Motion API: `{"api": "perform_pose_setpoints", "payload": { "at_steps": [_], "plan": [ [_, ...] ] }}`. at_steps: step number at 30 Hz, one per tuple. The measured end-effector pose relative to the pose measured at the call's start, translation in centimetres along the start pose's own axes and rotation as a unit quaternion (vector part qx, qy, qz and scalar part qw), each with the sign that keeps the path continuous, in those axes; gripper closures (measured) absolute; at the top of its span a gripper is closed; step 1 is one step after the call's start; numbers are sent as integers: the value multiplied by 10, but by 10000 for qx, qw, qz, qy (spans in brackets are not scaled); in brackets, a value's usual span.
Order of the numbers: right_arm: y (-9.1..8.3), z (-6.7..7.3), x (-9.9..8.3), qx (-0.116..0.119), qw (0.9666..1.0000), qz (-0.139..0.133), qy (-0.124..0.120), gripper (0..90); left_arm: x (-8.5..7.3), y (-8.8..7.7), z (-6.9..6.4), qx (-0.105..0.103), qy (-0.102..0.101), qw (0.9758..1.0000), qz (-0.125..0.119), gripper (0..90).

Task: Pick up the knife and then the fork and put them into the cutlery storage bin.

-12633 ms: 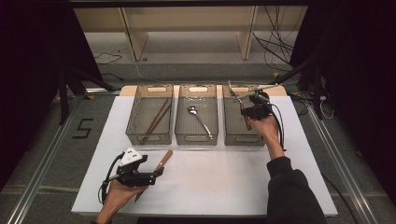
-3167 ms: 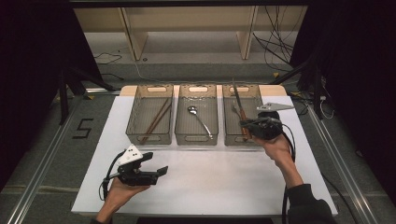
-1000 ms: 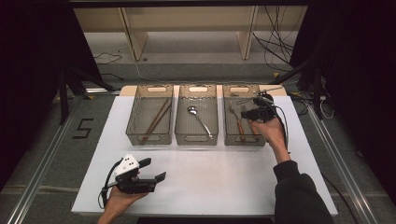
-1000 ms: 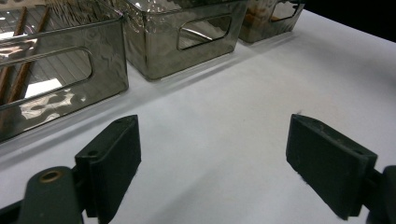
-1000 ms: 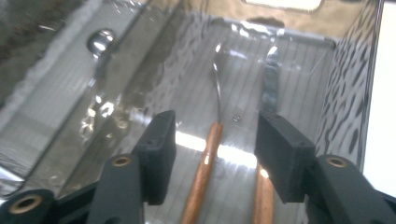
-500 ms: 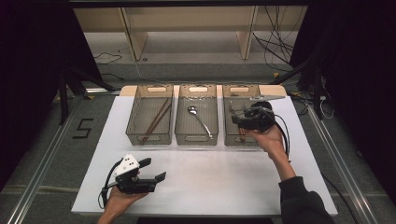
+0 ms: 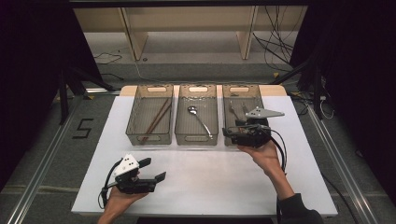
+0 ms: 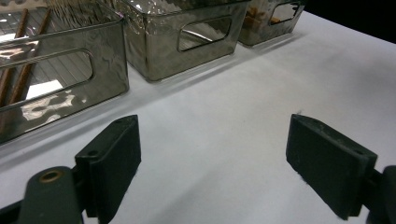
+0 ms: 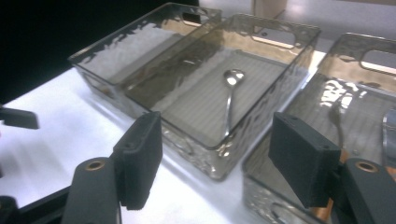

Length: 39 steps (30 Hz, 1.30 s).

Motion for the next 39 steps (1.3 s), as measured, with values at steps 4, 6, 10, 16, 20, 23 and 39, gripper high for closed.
{"api": "perform_pose_setpoints", "payload": {
  "at_steps": [4,6,10,16,20,23,39],
  "plan": [
    [-4,7,-7,164,9998,-76,-41,342,0,0,0,1,10,10000,8,177],
    [-6,12,-12,161,9997,-115,-145,341,0,0,0,0,12,10000,13,177],
    [-11,16,-19,308,9992,-246,-98,338,0,0,0,3,13,10000,17,177],
    [-15,25,-29,425,9982,-366,-214,319,0,0,1,-2,10,10000,17,177],
    [-17,30,-37,501,9976,-402,-261,301,0,0,1,-7,8,10000,22,177],
    [-17,32,-45,534,9973,-403,-293,289,1,1,1,-20,7,10000,6,177],
    [-34,32,-82,657,9954,-685,-129,276,1,0,0,-22,24,10000,16,177]
  ]
}}
Point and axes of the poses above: each handheld gripper's, and its own axes: y roughly forward along the jaws, x roughly out of its top, z roughly to its left, the point moved 2 cm from there along y, roughly forward along the jaws, and after that the axes turned 11 degrees about -x, right-handed, at the moved point
